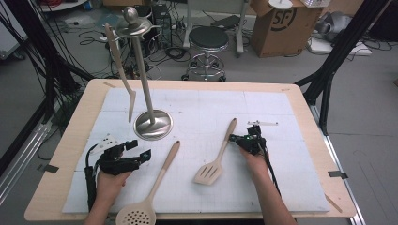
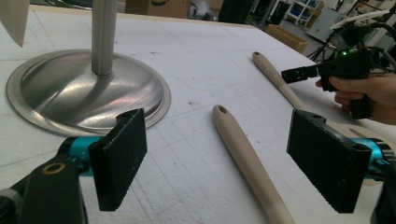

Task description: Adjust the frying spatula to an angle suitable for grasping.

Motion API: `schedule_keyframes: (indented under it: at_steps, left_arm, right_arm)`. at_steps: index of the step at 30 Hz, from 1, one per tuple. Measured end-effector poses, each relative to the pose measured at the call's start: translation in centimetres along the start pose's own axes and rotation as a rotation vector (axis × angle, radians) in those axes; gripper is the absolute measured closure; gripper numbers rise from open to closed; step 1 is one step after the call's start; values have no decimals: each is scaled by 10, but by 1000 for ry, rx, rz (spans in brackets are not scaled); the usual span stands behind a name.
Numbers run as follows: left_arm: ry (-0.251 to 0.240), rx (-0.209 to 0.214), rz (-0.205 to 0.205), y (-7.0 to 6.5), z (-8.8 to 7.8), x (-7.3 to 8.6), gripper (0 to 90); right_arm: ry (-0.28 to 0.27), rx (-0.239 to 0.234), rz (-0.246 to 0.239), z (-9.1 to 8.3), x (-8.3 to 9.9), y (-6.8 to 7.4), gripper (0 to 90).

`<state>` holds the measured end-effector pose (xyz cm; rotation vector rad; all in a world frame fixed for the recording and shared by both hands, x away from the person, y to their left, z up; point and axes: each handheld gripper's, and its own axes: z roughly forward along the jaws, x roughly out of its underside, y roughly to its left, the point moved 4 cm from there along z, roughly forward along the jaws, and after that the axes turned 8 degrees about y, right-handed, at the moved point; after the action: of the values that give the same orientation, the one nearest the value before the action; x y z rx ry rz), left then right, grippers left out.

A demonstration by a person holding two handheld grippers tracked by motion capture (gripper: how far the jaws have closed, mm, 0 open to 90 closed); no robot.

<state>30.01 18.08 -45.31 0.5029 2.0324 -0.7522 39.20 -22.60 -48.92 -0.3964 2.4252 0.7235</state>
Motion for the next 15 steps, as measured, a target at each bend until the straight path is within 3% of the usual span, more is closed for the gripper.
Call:
schedule_keyframes:
  at_steps: [9,13,15]
  left_arm:
    - [6,-5,1,1,0,1,207]
    - [9,-9,2,1,0,1,207]
    - [10,-6,4,1,0,2,206]
  right_arm:
    - [7,-13,13,8,-8,1,900]
    - [-3,-23,65,7,-10,-4,900]
    - [-28,9,137,5,-12,-14,900]
